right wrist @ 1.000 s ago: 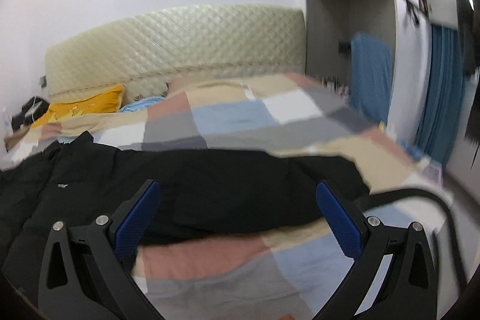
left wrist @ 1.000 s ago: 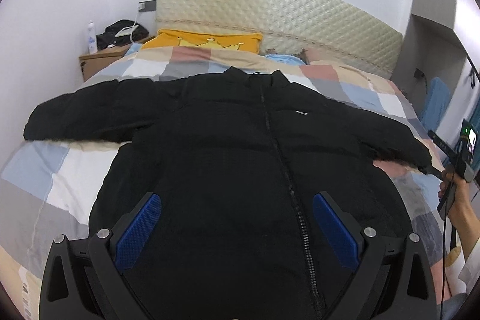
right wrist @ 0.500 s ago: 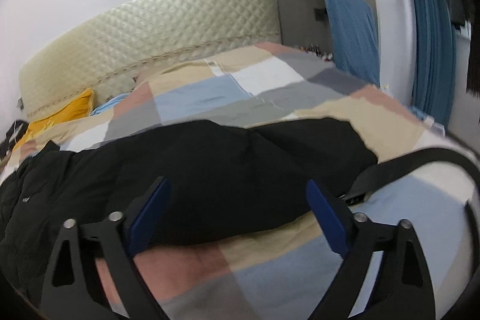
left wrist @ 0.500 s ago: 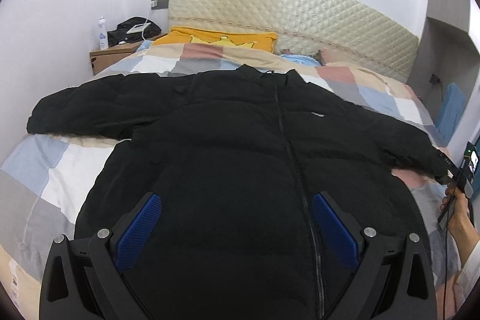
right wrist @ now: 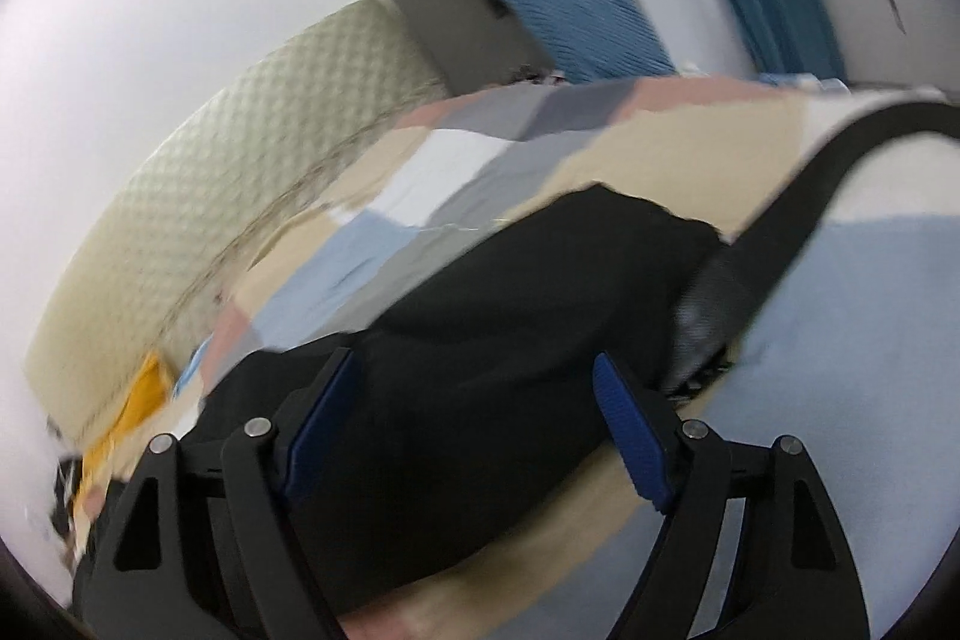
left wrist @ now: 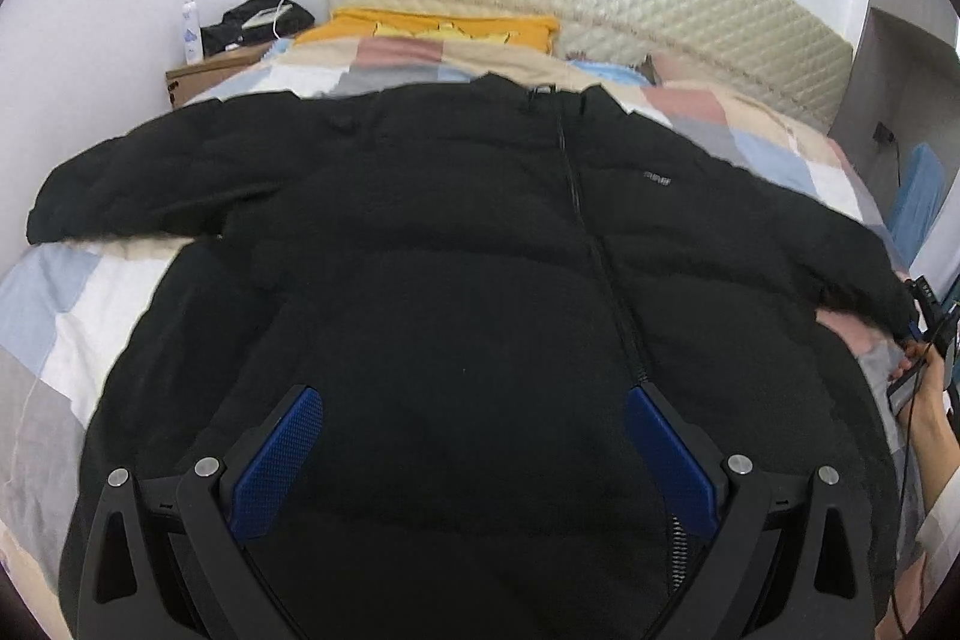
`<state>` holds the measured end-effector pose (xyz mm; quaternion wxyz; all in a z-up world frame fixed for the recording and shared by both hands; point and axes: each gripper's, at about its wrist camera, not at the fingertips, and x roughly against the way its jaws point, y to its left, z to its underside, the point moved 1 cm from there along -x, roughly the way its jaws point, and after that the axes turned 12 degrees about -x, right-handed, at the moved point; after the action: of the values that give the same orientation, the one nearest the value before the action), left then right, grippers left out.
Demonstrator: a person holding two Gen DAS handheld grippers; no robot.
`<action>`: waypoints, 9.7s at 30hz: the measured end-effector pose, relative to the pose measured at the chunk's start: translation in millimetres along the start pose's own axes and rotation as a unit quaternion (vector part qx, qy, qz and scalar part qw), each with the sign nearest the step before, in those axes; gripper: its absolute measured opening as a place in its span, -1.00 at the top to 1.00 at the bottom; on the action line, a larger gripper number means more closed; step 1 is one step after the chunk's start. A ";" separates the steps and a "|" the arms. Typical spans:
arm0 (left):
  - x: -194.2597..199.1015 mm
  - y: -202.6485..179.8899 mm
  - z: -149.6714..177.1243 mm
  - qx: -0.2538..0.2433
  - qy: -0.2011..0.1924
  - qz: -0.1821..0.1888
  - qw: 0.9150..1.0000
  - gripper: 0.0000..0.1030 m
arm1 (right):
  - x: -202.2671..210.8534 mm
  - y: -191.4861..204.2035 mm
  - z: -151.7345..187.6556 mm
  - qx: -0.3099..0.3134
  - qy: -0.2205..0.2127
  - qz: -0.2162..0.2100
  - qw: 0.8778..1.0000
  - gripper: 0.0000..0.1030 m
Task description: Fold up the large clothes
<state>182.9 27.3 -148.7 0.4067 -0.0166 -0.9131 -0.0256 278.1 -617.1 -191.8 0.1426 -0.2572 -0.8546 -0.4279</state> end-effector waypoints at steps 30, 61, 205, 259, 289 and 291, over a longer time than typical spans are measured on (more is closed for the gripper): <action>-11.7 -1.3 -2.2 0.020 0.010 0.017 1.000 -0.98 | -11.1 40.6 -7.8 -0.014 0.016 -0.053 0.998 0.90; 98.8 52.9 -37.0 0.006 -0.097 -0.096 0.991 -0.98 | 210.3 346.2 87.9 0.216 0.014 -0.296 0.930 0.92; -63.8 493.8 62.5 0.349 -0.046 0.034 0.935 -0.92 | 352.0 178.3 262.7 0.314 0.196 -0.111 0.922 -0.99; 98.7 393.3 -240.8 0.160 -0.146 -0.184 0.959 0.81 | 363.9 181.3 238.8 0.307 0.182 -0.147 0.922 -0.99; 133.4 -82.1 -331.3 -0.209 -0.180 -0.040 0.961 0.81 | 378.2 130.7 151.6 0.265 0.160 -0.220 0.925 -1.00; 117.8 -105.1 -325.8 -0.225 -0.174 -0.036 0.958 0.80 | 373.7 127.1 146.5 0.252 0.164 -0.218 0.929 -1.00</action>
<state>340.5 -96.1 153.0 0.2262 -0.0788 -0.9402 -0.2420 37.0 -316.9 -21.7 0.2438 0.0534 -0.9341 -0.2551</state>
